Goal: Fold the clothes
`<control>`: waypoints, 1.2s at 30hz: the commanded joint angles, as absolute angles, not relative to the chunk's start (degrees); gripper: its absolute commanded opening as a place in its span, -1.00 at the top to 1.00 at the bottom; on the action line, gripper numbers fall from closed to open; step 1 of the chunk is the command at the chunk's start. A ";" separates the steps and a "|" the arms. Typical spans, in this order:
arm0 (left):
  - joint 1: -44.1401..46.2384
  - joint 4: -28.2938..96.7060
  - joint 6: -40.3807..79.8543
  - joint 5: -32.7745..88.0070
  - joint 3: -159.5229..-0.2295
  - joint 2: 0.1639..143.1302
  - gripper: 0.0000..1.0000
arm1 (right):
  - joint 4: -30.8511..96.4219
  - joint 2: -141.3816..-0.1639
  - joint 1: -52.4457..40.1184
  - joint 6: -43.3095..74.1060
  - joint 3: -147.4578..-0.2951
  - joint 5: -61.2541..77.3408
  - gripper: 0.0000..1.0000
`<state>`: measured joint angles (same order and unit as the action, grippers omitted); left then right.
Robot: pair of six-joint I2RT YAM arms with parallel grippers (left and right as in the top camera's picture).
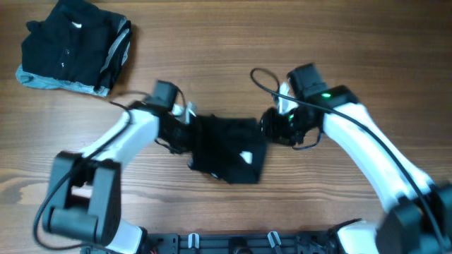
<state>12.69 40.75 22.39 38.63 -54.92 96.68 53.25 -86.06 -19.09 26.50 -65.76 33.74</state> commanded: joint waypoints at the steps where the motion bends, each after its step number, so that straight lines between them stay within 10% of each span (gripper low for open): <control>1: 6.26 46.52 6.11 34.98 -65.58 92.86 0.92 | 51.11 -76.64 -19.42 24.99 -68.12 34.44 0.04; 28: -29.41 30.92 -5.74 28.45 -103.85 120.42 0.92 | 48.01 -72.90 -19.42 36.23 -68.03 30.87 0.02; 36: -30.39 24.01 -5.52 16.14 -103.85 121.99 0.45 | 48.03 -72.90 -19.42 37.67 -68.03 30.94 0.02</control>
<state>-29.10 25.26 -5.21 25.69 -102.30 120.60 48.34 -72.49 -19.09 36.25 -67.57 31.86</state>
